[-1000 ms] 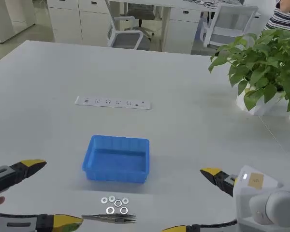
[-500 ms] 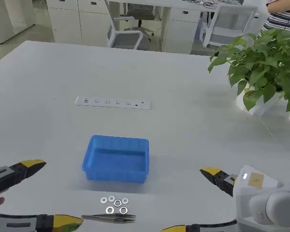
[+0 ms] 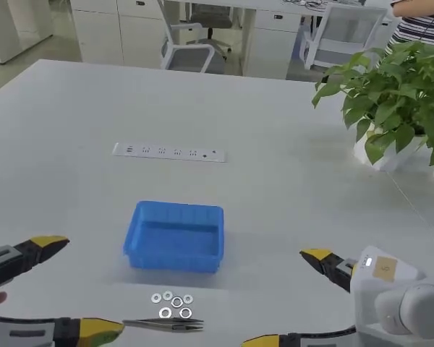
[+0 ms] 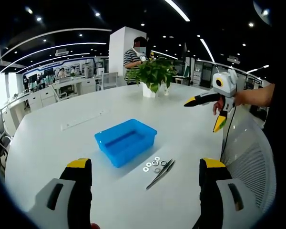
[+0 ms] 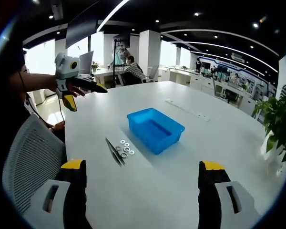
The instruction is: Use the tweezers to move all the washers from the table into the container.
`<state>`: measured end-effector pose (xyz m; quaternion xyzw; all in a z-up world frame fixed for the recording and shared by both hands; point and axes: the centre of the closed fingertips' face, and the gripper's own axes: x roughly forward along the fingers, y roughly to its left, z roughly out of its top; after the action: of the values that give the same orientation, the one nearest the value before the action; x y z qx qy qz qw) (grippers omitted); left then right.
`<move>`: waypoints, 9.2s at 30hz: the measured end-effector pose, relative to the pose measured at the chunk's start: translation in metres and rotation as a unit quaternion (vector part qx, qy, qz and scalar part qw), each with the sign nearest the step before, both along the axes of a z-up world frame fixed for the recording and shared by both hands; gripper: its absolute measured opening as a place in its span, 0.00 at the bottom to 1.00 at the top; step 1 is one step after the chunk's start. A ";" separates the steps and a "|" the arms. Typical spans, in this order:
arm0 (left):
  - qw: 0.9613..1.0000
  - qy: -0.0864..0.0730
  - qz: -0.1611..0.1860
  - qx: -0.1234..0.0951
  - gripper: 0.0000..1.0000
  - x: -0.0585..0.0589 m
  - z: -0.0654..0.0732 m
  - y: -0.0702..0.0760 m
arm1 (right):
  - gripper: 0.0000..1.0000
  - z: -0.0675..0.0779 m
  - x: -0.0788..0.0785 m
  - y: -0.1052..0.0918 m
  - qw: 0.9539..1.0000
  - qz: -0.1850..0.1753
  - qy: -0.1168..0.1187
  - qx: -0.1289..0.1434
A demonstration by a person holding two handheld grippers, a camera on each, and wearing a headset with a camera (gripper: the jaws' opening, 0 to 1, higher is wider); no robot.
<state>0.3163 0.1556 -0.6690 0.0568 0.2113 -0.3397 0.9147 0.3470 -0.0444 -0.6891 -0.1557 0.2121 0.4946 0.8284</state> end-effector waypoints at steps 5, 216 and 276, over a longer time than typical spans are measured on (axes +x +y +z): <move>1.000 -0.001 0.001 -0.002 0.99 0.000 0.001 0.001 | 0.99 -0.001 0.000 0.001 1.000 0.002 0.001 -0.002; 0.908 0.047 -0.383 0.165 0.05 -0.005 -0.021 -0.099 | 0.11 -0.089 -0.040 0.128 0.941 0.312 0.017 -0.128; 0.897 0.034 -0.395 0.195 0.05 0.013 -0.029 -0.102 | 0.12 -0.085 -0.014 0.118 0.948 0.289 0.007 -0.130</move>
<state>0.3294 0.0540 -0.6978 0.3014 0.2648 -0.6267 0.6680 0.3326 0.0738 -0.7739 -0.3136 0.2261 0.6816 0.6212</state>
